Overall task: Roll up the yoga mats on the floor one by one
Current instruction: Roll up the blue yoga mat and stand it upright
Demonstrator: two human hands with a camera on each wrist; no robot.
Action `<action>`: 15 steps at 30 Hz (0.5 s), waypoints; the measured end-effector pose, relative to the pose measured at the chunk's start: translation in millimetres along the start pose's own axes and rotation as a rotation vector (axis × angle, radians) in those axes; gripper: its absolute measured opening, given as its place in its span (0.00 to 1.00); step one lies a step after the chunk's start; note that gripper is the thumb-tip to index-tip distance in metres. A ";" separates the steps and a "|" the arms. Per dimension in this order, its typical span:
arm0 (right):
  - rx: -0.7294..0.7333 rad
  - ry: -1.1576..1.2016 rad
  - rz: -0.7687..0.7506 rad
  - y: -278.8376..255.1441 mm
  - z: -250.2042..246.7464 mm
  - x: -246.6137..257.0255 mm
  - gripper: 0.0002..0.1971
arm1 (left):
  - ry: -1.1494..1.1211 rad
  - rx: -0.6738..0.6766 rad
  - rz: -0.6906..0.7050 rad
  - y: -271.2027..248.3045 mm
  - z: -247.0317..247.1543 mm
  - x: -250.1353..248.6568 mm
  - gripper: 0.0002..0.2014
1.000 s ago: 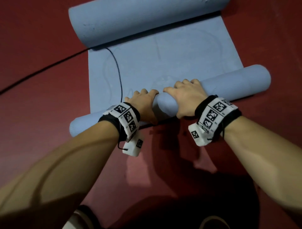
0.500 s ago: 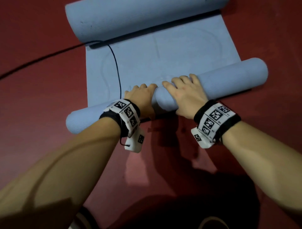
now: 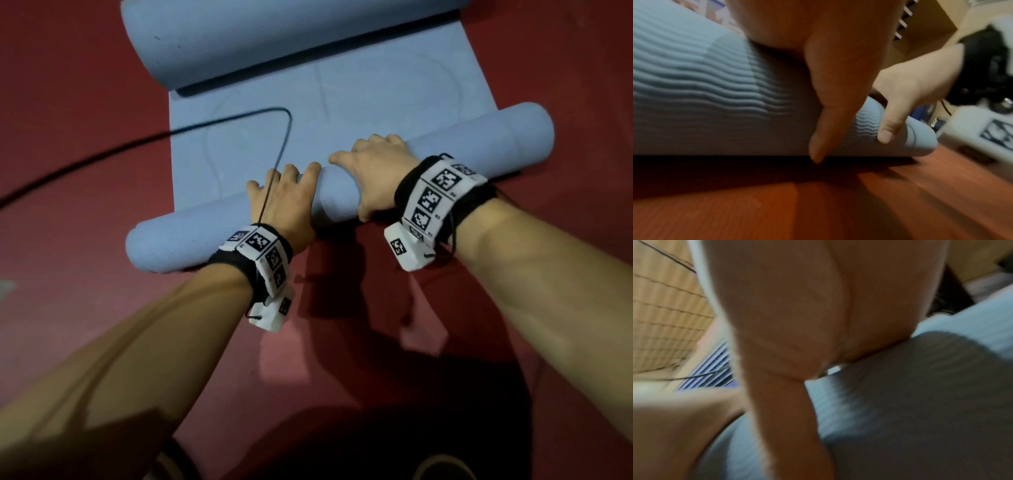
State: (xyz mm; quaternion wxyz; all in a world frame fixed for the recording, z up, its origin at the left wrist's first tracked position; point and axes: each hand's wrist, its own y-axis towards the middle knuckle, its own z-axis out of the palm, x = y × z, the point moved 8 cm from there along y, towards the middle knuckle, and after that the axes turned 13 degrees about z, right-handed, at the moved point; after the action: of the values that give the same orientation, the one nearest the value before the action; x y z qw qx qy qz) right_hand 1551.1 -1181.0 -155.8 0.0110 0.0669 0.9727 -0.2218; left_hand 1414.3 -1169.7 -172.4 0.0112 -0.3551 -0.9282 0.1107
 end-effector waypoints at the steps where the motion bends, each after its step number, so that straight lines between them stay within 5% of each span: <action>1: -0.066 -0.010 0.018 -3.8 1.5 -1.1 0.48 | -0.011 0.014 0.005 2.7 -1.2 1.3 0.48; 6: -0.373 -0.017 0.059 -14.3 10.9 -3.2 0.48 | -0.058 0.123 0.008 20.5 -5.7 12.8 0.48; 9: -0.336 0.001 0.070 -4.6 4.6 -4.2 0.46 | -0.056 0.140 -0.021 23.4 -8.4 16.1 0.48; 15: -0.241 -0.008 0.054 7.4 -3.8 -2.8 0.43 | 0.040 -0.076 -0.071 8.4 -5.5 8.0 0.48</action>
State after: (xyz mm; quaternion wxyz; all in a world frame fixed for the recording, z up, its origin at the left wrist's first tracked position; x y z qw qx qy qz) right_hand 1554.9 -1173.1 -155.4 0.0286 0.0902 0.9902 -0.1030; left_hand 1414.4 -1157.2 -169.3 0.0203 -0.3242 -0.9433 0.0676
